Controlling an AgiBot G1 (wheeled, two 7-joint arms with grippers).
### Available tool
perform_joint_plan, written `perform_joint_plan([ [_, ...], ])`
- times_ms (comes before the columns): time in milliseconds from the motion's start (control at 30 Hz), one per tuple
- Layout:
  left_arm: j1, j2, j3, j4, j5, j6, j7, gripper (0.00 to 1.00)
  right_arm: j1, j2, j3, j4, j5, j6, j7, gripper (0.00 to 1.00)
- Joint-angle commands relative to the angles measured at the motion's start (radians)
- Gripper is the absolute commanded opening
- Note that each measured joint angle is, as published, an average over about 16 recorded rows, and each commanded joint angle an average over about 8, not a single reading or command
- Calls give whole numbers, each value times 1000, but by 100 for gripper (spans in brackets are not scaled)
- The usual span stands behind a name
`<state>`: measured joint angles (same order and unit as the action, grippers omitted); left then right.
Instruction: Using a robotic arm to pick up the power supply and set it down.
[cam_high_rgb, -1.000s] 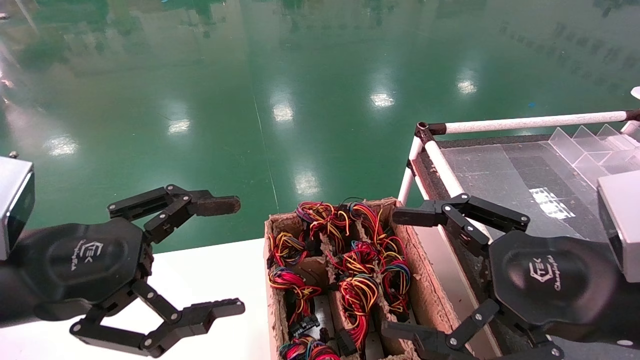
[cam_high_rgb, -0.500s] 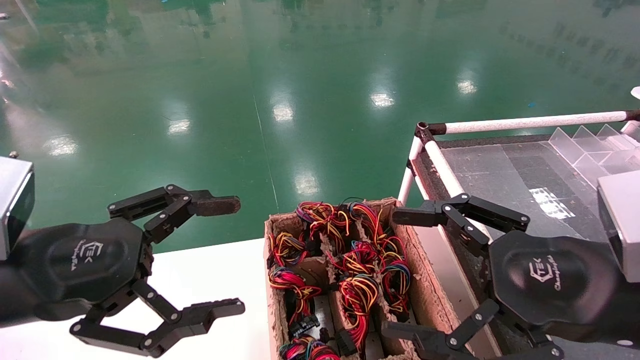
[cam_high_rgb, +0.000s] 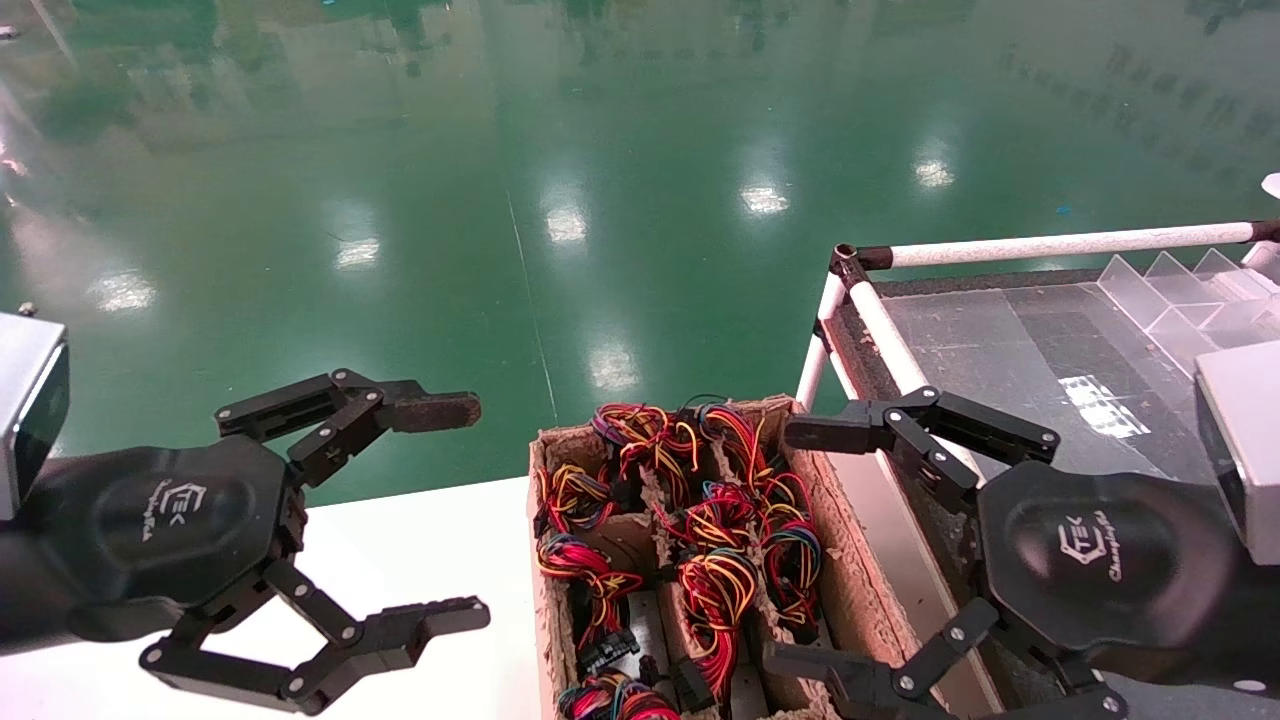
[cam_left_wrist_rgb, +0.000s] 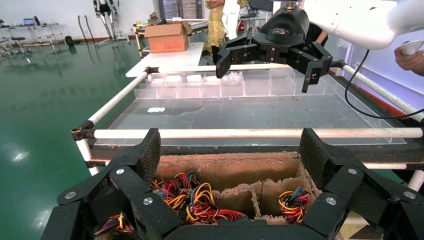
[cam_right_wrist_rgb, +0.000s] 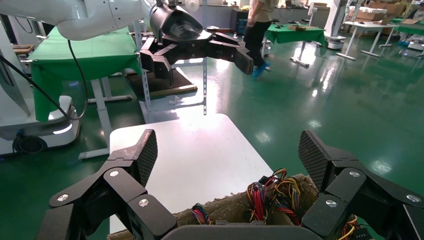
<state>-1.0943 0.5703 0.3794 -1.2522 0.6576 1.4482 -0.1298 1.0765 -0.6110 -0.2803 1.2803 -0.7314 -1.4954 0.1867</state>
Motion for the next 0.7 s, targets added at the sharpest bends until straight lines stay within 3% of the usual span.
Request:
perform_joint_plan([
  [33,0,0,0,0,0,0,0,100,0,0,0,0,0,0,0,100],
  [700,0,0,0,0,0,0,0,100,0,0,0,0,0,0,0,100],
])
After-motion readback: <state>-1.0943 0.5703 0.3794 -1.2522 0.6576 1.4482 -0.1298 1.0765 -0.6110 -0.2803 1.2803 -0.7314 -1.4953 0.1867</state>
